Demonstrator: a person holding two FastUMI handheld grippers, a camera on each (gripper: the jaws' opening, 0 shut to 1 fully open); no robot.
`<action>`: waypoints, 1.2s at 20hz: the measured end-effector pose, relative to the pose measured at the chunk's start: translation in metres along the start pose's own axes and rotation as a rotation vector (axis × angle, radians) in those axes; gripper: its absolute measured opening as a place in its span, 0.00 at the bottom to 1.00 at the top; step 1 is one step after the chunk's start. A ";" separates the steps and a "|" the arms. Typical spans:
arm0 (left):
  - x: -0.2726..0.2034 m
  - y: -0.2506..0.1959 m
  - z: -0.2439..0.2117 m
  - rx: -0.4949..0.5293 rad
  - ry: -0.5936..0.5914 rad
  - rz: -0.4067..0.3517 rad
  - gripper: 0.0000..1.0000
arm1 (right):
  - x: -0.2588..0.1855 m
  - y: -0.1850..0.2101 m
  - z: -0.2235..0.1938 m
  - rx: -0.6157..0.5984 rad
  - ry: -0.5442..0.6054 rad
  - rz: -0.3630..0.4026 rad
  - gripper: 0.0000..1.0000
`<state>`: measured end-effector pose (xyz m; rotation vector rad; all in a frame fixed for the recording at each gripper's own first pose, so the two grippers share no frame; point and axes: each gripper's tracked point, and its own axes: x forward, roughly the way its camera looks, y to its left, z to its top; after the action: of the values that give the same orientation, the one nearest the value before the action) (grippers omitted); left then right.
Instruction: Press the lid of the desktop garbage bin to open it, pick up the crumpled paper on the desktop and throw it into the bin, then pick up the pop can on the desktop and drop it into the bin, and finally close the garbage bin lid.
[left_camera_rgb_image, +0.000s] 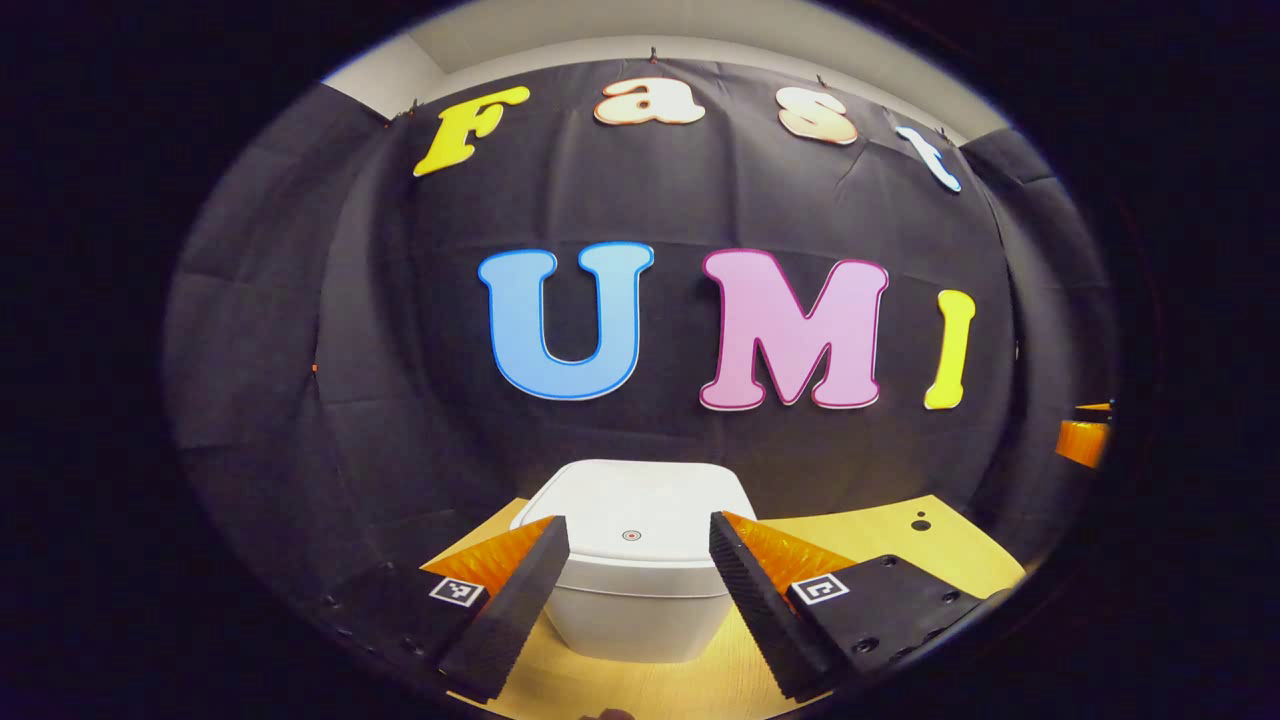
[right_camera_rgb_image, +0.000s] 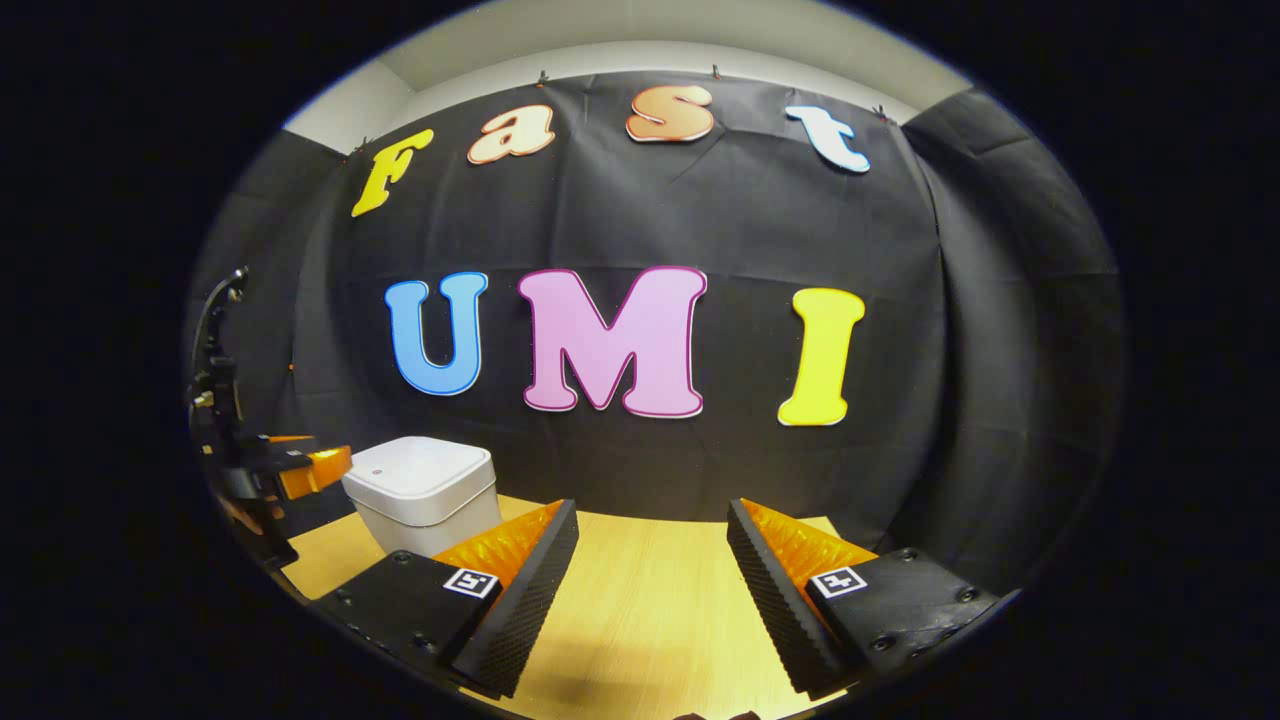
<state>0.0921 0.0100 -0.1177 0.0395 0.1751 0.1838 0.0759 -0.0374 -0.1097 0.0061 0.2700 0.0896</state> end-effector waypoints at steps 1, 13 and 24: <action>-0.017 -0.004 0.003 -0.006 0.005 -0.011 0.95 | -0.010 0.006 0.006 0.003 -0.020 -0.003 0.96; -0.143 0.018 0.030 0.072 -0.054 -0.161 0.95 | -0.107 0.084 0.027 0.015 -0.095 -0.044 0.96; -0.159 0.023 0.024 0.042 -0.056 -0.246 0.95 | -0.137 0.103 0.024 -0.008 -0.097 -0.095 0.96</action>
<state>-0.0618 0.0027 -0.0657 0.0644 0.1267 -0.0665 -0.0583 0.0531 -0.0482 -0.0107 0.1725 -0.0038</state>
